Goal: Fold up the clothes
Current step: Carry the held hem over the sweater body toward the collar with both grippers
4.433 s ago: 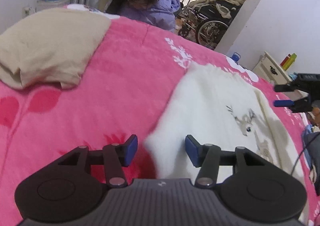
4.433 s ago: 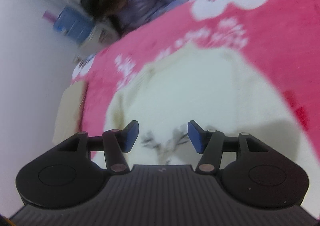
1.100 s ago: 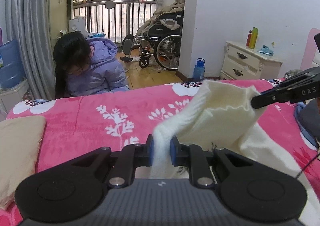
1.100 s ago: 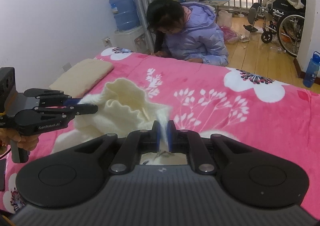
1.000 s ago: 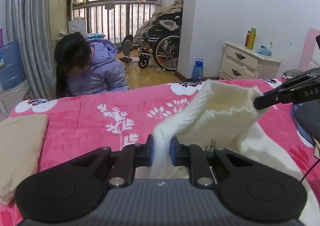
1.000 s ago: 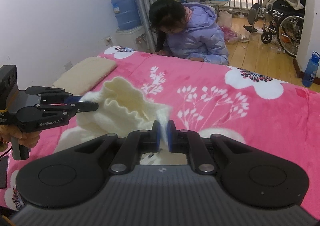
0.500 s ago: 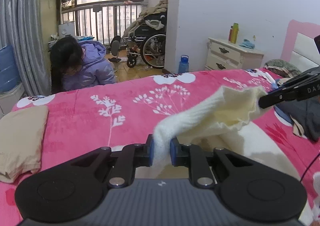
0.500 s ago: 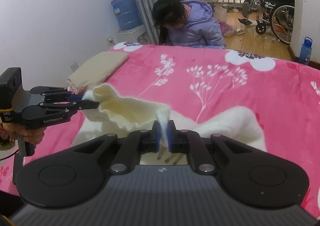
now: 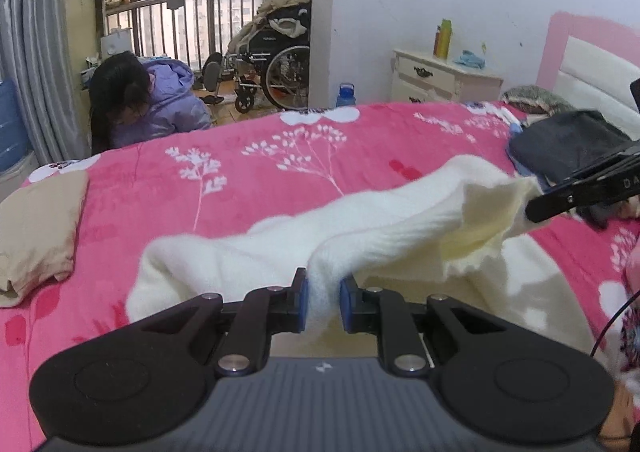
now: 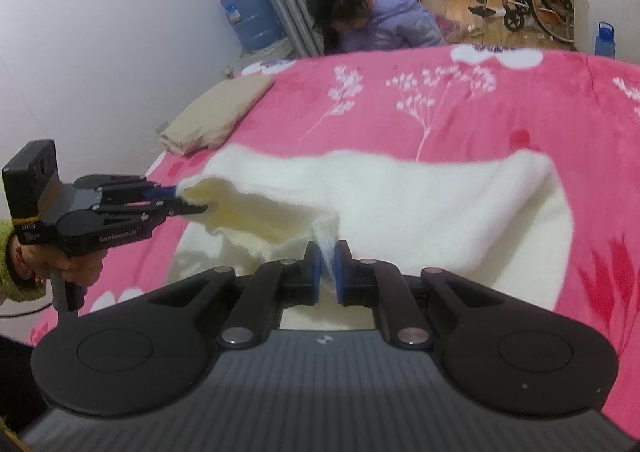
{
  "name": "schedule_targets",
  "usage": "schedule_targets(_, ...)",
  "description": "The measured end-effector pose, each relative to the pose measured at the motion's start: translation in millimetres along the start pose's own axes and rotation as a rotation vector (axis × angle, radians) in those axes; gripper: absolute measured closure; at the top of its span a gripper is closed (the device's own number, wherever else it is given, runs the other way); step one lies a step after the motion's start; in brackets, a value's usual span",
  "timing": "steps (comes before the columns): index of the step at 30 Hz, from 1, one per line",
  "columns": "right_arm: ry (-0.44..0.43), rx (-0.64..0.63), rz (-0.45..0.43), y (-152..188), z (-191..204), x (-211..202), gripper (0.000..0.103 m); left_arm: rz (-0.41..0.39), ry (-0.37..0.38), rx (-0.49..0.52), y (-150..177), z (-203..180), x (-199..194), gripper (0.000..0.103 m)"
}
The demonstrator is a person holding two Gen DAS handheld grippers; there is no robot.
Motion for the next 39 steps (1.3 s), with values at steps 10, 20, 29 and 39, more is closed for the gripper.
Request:
schedule_targets(10, -0.003, 0.013, 0.021, 48, 11, -7, 0.097, 0.027, 0.014, 0.099, 38, -24, -17, 0.086)
schedule_targets(20, 0.015, -0.052, 0.099, 80, 21, -7, 0.097, 0.075, 0.016, 0.255, 77, -46, -26, 0.087)
schedule_targets(29, 0.040, -0.113, 0.178, 109, 29, 0, 0.097, 0.109, 0.037, 0.298, 101, -55, -28, 0.087)
schedule_targets(39, 0.028, -0.144, 0.251, 128, 36, 2, 0.097, 0.134, 0.063, 0.327, 123, -61, -31, 0.086)
Point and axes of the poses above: each gripper's, at about its wrist camera, not at the fingertips, and x roughly the way its jaws point, z to its left, y to its underside, the point moved 9 cm from there along x, roughly the way its jaws point, and after that the axes turned 8 degrees about z, right-handed, at the moved point
